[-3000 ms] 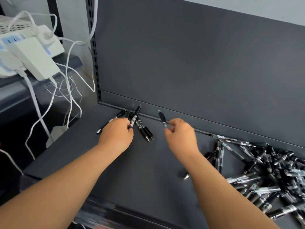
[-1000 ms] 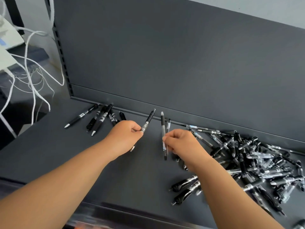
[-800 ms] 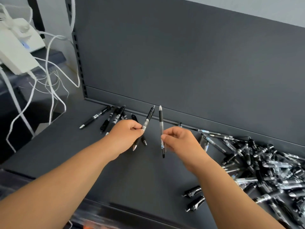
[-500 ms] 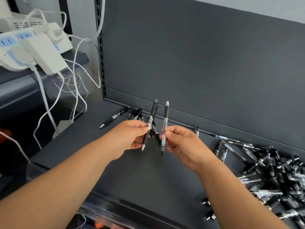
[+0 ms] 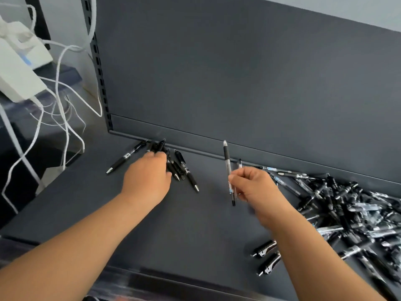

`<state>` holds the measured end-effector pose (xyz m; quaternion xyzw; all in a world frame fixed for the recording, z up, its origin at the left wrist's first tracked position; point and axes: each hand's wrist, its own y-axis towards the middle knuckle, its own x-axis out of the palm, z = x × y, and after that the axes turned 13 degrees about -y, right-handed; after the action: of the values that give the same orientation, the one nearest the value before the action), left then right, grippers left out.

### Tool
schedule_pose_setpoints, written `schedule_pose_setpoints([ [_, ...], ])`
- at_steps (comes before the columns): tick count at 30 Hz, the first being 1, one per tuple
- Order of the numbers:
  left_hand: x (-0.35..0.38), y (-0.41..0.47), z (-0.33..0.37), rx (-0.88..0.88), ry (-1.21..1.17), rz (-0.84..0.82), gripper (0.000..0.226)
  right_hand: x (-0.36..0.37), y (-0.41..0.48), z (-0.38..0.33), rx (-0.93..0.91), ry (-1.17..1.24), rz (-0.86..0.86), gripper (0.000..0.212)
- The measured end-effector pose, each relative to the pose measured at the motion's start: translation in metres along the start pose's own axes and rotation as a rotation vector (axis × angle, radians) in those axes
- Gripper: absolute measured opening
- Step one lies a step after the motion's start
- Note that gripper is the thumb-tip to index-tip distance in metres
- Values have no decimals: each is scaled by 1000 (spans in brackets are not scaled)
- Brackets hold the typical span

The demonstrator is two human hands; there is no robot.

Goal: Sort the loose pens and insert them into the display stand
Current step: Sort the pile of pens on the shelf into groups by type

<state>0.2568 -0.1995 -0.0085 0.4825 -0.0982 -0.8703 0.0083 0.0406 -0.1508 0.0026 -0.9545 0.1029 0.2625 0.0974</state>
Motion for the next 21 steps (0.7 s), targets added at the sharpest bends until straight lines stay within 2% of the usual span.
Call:
schedule_pose_setpoints([
  [4, 12, 0, 35, 145, -51, -40, 17, -35, -4, 17, 52, 18, 139, 12],
  [8, 40, 2, 78, 212, -157, -222, 15, -63, -13, 36, 93, 19, 224, 14],
  [13, 79, 11, 118, 156, -125, -359, 29, -89, -24, 55, 119, -31, 261, 15],
  [17, 90, 15, 130, 71, -74, -336, 33, -104, -25, 68, 144, -55, 260, 14],
  [21, 90, 13, 139, 37, -153, -338, 32, -116, -23, 73, 139, -37, 249, 15],
])
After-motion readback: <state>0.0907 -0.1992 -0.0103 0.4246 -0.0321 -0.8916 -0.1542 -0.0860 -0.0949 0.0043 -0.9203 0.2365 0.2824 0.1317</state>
